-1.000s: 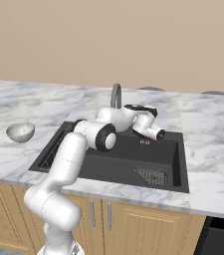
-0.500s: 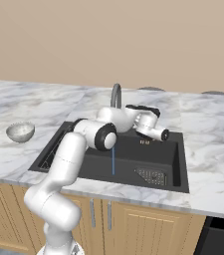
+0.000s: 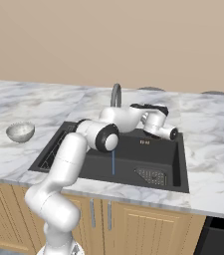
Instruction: Rinse each bowl for a few seconds and place them down in the sink or on the counter.
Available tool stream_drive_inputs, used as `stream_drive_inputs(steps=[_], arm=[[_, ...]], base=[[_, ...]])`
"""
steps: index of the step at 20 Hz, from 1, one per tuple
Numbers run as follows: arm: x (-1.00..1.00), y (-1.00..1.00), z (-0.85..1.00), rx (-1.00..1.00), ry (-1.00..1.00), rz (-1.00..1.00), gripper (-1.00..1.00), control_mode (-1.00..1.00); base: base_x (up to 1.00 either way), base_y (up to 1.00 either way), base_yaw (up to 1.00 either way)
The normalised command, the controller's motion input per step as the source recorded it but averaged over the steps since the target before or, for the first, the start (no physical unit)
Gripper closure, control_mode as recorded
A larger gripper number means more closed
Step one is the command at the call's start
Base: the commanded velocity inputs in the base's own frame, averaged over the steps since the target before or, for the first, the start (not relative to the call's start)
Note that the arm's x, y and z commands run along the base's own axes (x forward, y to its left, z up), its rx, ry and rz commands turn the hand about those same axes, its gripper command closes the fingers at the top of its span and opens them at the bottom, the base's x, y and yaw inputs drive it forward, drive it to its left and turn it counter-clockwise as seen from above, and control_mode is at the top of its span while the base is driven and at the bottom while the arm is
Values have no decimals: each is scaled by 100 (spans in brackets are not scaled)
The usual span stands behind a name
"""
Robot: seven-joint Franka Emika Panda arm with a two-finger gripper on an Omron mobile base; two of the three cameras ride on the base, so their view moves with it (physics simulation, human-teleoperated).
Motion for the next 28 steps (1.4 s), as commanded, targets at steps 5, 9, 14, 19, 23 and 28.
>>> stream_drive_inputs(steps=[5, 9, 14, 19, 23, 28], arm=[[-28, -17, 42, 7, 4, 0, -100, -100], [-40, -25, 29, 7, 11, 0, -100, -100], [-41, -21, 29, 8, 10, 0, -100, -100], [-46, -4, 22, 2, 6, -1, -100, -100], [-56, 5, 7, -1, 1, 0, -100, -100], [-59, 17, 3, -7, -5, 0, -100, -100]], base=[[0, 0, 0], [0, 0, 0], [0, 0, 0], [0, 0, 0], [0, 0, 0], [0, 0, 0]])
